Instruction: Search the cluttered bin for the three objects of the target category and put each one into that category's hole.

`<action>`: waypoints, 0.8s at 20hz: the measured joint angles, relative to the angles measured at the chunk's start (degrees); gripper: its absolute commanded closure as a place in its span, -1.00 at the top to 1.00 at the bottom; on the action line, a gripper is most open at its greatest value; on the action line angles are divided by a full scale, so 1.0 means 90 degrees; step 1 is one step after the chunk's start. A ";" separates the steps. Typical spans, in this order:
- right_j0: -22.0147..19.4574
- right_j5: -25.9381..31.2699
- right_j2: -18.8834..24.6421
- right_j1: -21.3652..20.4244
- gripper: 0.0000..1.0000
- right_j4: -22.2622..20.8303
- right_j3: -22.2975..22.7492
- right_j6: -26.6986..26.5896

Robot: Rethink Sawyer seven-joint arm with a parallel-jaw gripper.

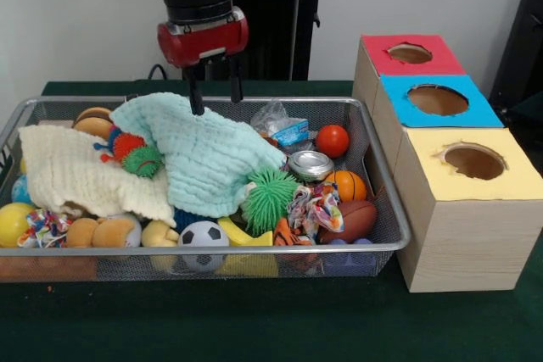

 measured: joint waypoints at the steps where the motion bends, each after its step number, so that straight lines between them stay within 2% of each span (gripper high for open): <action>1: 0.0012 0.0000 -0.0030 -0.0004 1.00 0.0101 0.0007 0.0001; 7: 0.0296 0.0000 -0.0277 -0.0080 1.00 0.0760 0.0036 0.0007; 8: 0.0531 -0.0001 -0.0415 -0.0090 1.00 0.0936 0.0032 0.0014; 11: 0.0852 -0.0003 -0.0596 -0.0079 1.00 0.1063 0.0018 0.0048; 13: 0.1389 -0.0025 -0.0868 -0.0031 1.00 0.1196 -0.0031 0.0160; 16: 0.1820 -0.0076 -0.1072 0.0027 1.00 0.1304 -0.0086 0.0288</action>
